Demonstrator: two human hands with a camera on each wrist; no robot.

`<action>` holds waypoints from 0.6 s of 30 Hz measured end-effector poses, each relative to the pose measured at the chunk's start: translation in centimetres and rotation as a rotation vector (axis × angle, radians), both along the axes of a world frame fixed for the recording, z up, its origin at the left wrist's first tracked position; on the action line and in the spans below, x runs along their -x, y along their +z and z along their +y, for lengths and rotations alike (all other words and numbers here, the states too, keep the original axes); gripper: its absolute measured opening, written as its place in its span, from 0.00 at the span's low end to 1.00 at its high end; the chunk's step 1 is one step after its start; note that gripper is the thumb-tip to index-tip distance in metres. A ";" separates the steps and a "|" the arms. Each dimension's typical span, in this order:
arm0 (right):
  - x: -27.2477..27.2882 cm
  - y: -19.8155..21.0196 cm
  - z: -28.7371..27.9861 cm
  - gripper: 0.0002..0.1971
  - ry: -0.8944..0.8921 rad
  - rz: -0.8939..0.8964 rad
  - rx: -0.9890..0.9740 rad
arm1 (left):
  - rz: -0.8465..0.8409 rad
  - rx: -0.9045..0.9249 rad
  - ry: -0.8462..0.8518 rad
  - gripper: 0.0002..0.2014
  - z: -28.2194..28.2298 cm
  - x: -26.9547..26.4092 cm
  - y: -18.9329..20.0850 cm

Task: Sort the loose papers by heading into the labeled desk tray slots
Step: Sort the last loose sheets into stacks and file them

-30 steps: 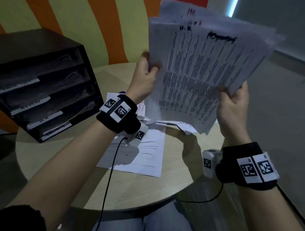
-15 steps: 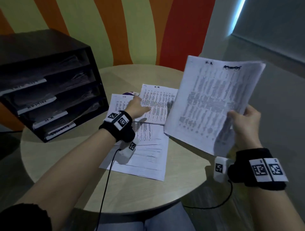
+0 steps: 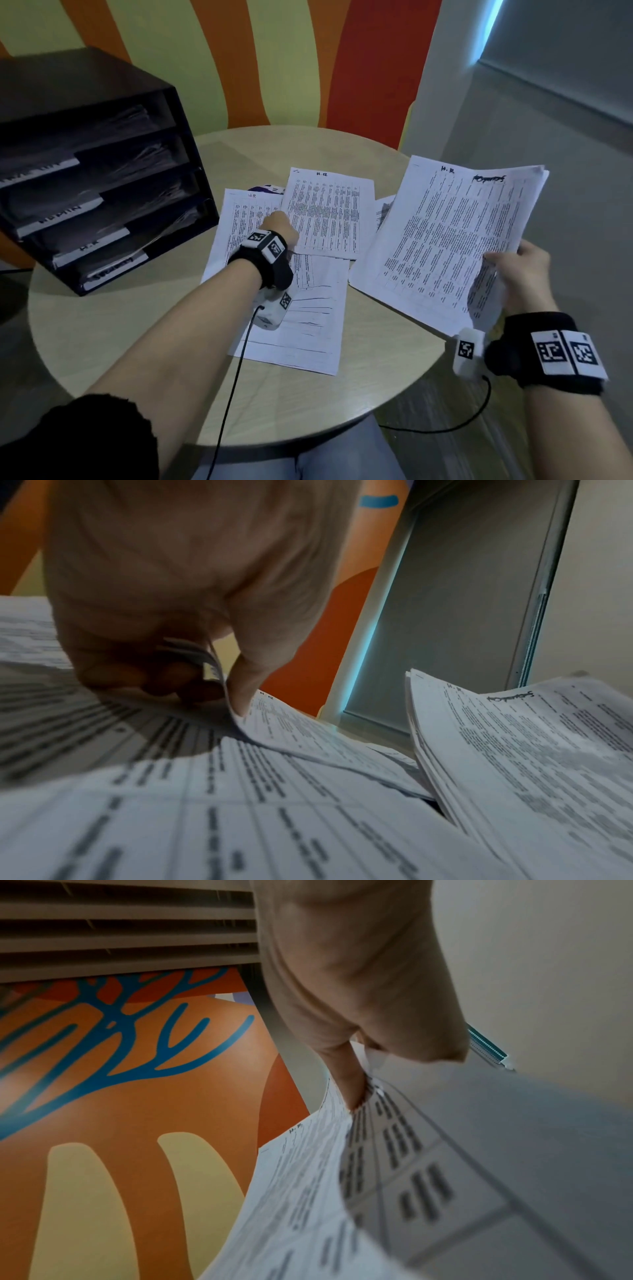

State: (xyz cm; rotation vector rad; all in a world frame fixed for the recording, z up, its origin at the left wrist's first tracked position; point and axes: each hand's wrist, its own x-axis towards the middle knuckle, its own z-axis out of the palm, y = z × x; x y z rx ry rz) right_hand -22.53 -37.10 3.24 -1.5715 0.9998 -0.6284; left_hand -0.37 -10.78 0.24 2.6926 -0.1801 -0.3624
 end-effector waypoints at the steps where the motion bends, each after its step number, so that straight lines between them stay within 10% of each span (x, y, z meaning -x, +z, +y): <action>1: 0.0 0.0 0.0 0.18 0.001 0.000 -0.002 | 0.002 0.021 0.004 0.15 0.3 -0.1 0.0; 11: 0.2 0.1 -0.6 0.18 0.022 0.013 -0.044 | 0.287 -0.138 -0.085 0.17 4.9 -0.8 2.6; 15: 0.2 0.3 -0.5 0.19 0.038 0.033 -0.044 | 0.130 -0.082 -0.005 0.49 4.1 -1.5 1.8; 18: 0.1 0.0 -0.3 0.18 0.053 0.042 -0.043 | 0.083 -0.128 -0.036 0.53 2.4 -1.0 0.8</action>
